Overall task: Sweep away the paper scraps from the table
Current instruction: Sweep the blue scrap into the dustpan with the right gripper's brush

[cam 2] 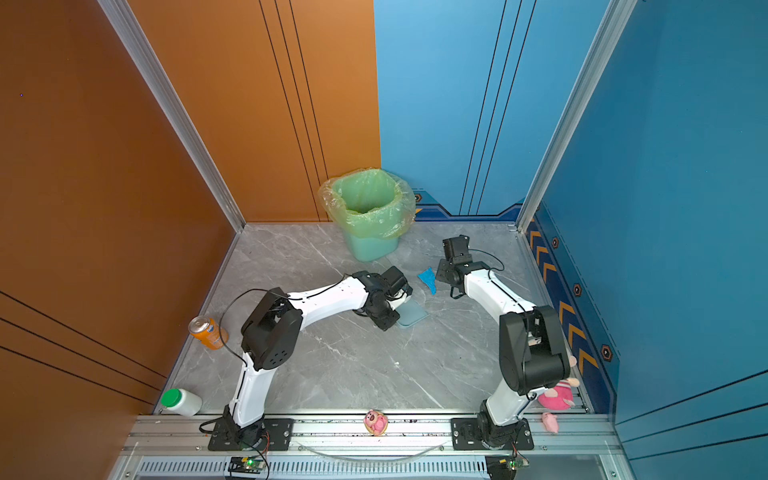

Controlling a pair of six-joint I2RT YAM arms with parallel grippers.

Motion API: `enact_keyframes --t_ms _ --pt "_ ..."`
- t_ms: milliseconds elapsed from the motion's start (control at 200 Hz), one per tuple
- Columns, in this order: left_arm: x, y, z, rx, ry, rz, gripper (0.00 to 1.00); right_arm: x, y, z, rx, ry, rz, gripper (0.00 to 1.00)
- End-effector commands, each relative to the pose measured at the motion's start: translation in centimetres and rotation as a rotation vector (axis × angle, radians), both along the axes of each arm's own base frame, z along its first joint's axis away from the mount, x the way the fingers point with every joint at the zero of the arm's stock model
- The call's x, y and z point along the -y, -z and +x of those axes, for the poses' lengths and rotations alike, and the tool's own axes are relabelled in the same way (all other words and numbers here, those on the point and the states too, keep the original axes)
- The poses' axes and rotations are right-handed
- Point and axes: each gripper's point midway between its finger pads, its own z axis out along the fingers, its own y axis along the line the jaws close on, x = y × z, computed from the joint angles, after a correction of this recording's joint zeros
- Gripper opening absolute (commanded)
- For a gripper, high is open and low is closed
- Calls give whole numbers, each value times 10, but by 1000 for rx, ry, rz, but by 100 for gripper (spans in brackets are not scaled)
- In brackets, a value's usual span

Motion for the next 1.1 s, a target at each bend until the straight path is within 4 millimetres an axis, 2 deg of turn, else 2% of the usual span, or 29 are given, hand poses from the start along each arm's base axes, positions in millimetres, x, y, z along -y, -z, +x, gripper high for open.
enact_keyframes --t_ms 0,145,240,466,541,616,761,901,1091 --pt "0 2 0 8 11 31 0 -12 5 2 -20 -17 -47 0" --pt "-1 4 2 9 11 37 0 -25 23 -14 -85 -72 -126 0" --pt "-1 5 1 5 16 38 0 -33 26 -28 -108 -106 -153 0" --pt "-1 8 3 3 7 40 0 -53 37 -74 -166 -183 -163 0" --pt "-1 9 2 0 7 40 0 -54 39 -91 -193 -194 -176 0" --pt "-2 10 2 -4 6 40 0 -58 42 -105 -214 -211 -157 0" --pt "1 10 3 -7 7 36 0 -79 46 -128 -239 -311 -74 0" --pt "2 11 2 -10 7 31 0 -93 47 -141 -263 -376 15 0" --pt "1 11 2 -7 0 37 0 -103 29 -140 -216 -423 125 0"
